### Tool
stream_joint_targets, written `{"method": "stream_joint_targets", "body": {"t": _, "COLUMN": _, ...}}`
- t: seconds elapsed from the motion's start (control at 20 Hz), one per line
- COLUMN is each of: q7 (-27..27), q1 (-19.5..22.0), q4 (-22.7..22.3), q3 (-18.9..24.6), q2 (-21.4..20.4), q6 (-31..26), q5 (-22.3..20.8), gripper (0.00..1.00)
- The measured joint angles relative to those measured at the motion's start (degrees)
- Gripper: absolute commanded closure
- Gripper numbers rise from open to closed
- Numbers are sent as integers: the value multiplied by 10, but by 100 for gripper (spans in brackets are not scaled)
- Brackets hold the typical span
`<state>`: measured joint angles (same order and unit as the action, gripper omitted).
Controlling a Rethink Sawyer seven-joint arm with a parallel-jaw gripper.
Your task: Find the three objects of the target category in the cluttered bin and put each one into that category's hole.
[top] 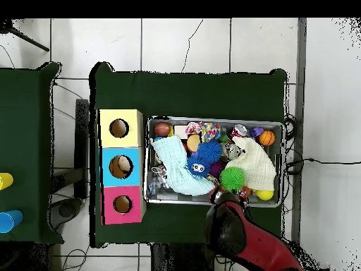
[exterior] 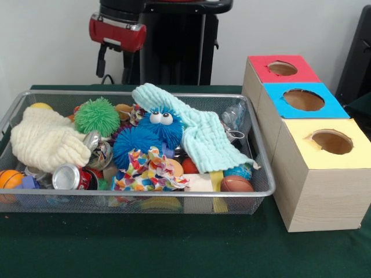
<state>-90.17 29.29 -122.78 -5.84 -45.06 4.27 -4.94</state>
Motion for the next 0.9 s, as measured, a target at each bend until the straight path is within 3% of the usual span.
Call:
{"method": "stream_joint_targets", "body": {"t": 0.4, "q7": 0, "q1": 36, "q4": 0, "q3": 15, "q2": 40, "q6": 46, "q5": -2, "gripper": 0}}
{"method": "stream_joint_targets", "body": {"t": 0.9, "q7": 0, "q1": 50, "q4": 1, "q3": 44, "q2": 80, "q6": 63, "q5": -6, "gripper": 0}}
